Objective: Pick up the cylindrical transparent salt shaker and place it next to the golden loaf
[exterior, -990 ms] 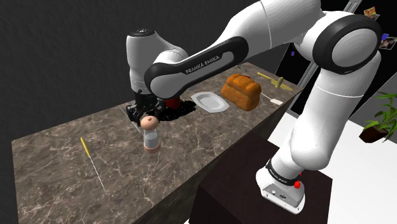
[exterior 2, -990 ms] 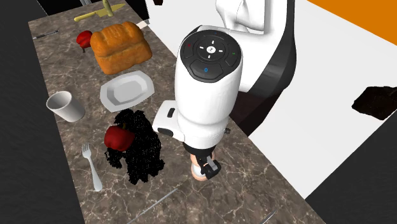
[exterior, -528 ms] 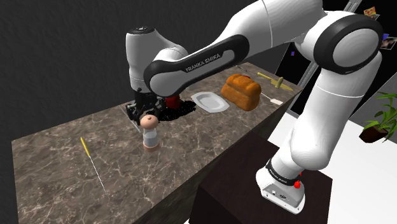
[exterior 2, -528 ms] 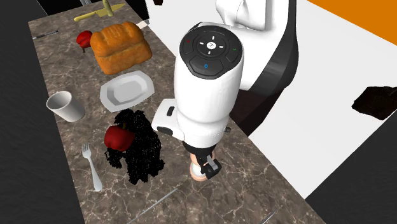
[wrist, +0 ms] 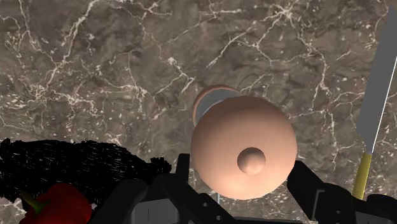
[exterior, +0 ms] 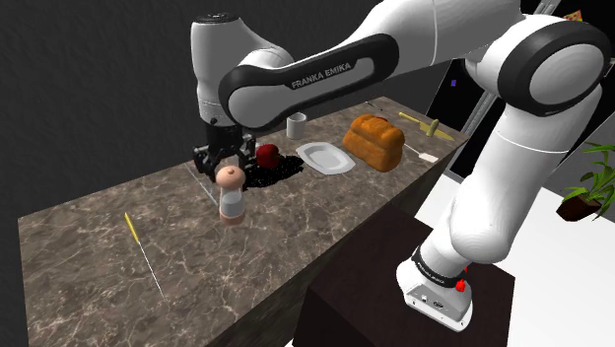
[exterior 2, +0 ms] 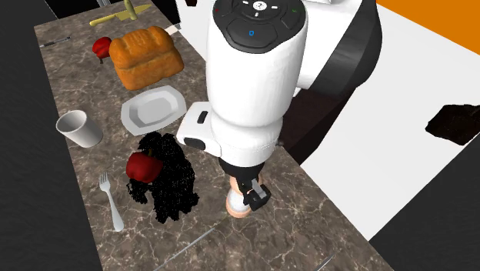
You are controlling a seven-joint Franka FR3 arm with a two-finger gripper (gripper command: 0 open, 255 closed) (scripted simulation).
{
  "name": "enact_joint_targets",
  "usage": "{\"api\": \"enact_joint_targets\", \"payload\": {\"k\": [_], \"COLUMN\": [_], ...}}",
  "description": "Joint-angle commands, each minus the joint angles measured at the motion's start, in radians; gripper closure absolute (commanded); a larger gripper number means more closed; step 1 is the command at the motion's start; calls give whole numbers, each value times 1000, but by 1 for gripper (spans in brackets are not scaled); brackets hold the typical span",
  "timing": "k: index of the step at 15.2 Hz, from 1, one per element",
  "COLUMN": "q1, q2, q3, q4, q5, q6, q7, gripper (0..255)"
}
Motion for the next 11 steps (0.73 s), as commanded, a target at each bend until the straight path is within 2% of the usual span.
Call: {"api": "enact_joint_targets", "payload": {"k": [1,11], "q1": [-1,-2], "q2": [-6,-32], "q3": [0,3], "q4": [21,125], "q5": [4,21], "q6": [-26,-154], "q7": [-4,-19], "gripper": [255,255]}}
